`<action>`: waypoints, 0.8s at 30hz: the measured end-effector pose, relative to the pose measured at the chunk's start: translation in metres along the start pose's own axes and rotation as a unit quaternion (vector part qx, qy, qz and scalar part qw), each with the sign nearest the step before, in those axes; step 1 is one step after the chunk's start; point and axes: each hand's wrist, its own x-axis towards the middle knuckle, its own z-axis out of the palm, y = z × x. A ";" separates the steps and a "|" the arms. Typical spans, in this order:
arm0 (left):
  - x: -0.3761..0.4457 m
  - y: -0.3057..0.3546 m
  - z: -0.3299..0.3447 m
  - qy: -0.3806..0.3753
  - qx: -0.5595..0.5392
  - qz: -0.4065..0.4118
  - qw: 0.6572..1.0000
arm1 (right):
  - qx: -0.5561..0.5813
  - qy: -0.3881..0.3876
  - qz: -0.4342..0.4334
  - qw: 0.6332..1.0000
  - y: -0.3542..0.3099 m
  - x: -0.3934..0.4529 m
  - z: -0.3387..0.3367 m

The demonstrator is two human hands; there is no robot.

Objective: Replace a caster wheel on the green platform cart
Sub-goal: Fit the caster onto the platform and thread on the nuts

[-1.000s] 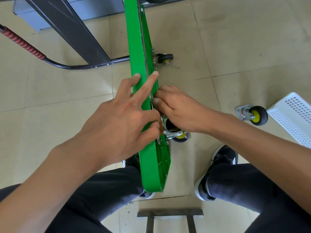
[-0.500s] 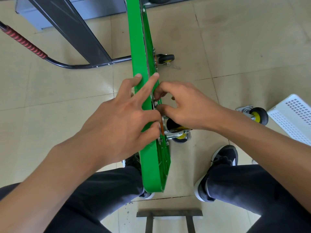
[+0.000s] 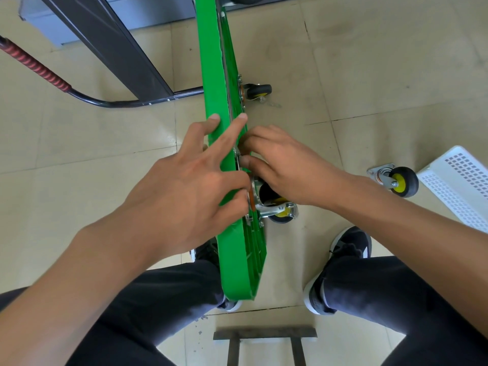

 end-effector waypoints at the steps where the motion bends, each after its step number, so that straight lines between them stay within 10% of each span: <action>1: 0.000 0.000 0.000 -0.001 0.000 0.000 1.000 | 0.009 -0.006 0.013 1.000 0.000 0.001 0.001; 24: -0.001 -0.001 0.000 -0.002 -0.004 0.000 1.000 | 0.091 -0.017 0.035 0.995 0.001 -0.001 -0.001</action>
